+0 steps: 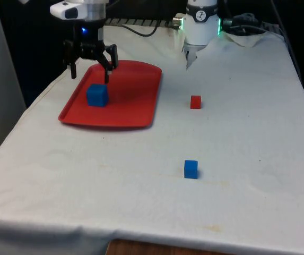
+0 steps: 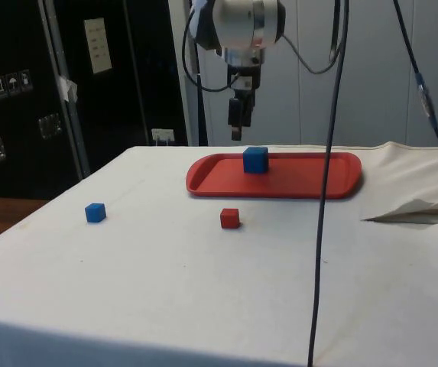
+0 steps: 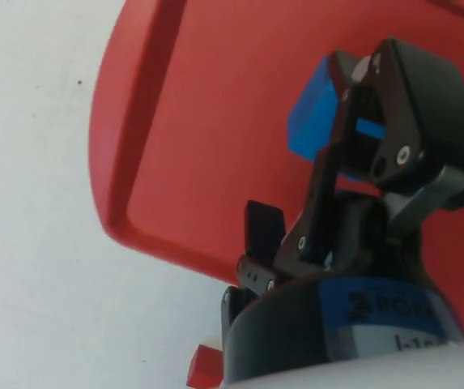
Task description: Pick up the largest block and place it onto the tray.
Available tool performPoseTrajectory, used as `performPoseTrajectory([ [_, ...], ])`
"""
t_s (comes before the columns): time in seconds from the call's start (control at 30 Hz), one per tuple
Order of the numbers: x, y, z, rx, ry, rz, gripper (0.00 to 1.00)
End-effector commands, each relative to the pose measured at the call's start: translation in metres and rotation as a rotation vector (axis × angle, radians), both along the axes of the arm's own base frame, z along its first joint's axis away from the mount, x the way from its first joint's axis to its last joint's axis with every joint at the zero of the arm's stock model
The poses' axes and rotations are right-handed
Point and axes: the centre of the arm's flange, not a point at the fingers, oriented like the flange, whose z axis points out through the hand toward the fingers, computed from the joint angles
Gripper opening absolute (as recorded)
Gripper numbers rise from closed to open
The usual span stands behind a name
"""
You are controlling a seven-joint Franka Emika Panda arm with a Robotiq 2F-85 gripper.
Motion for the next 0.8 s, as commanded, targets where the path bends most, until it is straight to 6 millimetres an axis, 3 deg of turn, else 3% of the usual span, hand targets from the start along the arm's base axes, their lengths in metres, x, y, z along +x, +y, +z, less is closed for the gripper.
performPoseTrajectory([
  [0.0,0.002,0.001,0.002,-0.005,0.009,0.001,1.0],
  [0.43,0.028,0.014,0.026,-0.015,-0.03,0.044,1.0],
  [0.77,0.035,0.018,0.029,-0.02,-0.041,0.063,1.0],
])
